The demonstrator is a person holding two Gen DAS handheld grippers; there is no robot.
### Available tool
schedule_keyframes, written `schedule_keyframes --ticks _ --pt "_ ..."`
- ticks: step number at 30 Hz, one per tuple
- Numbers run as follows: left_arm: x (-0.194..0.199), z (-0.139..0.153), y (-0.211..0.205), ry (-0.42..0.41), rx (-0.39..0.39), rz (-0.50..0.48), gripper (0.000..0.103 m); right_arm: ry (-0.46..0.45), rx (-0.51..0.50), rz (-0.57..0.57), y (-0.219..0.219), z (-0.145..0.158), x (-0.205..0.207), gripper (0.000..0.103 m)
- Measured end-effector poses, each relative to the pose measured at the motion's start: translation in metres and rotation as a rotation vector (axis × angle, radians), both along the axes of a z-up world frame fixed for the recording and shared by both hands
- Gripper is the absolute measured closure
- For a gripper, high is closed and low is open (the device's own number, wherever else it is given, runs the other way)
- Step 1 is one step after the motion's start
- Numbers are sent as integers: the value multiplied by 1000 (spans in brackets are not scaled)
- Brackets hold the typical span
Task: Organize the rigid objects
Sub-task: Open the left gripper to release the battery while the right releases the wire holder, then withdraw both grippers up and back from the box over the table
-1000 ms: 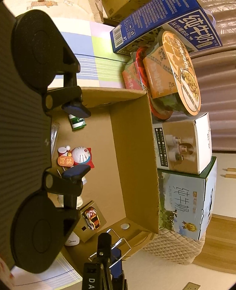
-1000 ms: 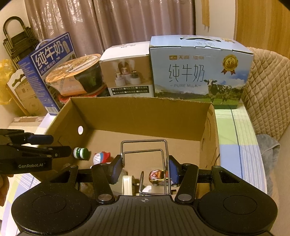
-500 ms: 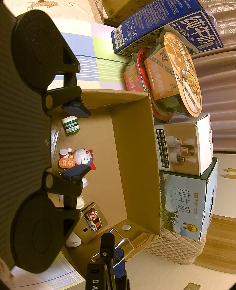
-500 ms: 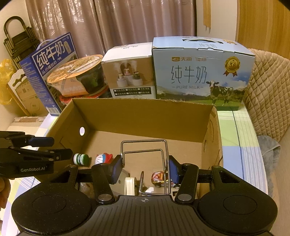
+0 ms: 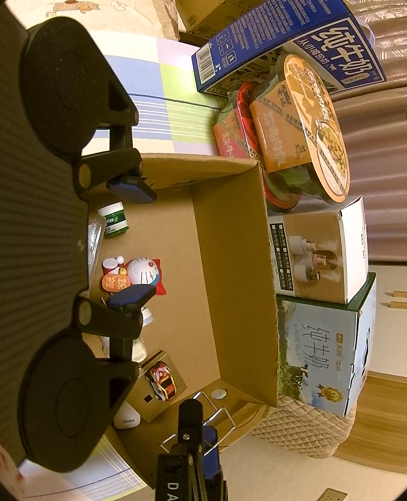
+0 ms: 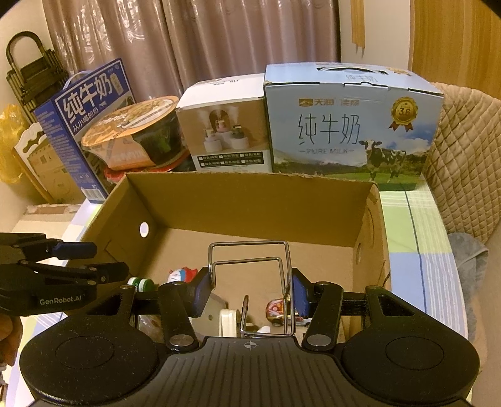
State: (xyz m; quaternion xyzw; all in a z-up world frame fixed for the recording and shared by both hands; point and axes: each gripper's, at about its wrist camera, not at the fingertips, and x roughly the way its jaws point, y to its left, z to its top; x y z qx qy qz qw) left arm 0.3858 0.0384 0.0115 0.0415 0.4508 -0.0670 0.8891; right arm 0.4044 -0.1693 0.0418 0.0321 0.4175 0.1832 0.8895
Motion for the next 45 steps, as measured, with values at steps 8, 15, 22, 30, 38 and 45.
schedule_keyframes --ticks 8,15,22,30,38,45 --pt "-1 2 0 -6 3 5 47 -63 78 -45 -9 6 0 25" --pt "-5 4 -3 -15 10 -1 40 -50 55 -66 -17 6 -2 25" --pt "-17 11 -7 -30 14 -3 26 -24 56 -83 -24 3 -14 25" --pt "-39 29 -13 -66 19 11 7 -18 42 -93 -32 13 -36 25" --pt "-68 50 -19 -96 29 27 1 -7 39 -97 -40 27 -62 25" --pt "-97 71 -20 -122 19 69 1 7 56 -91 -47 48 -92 25"
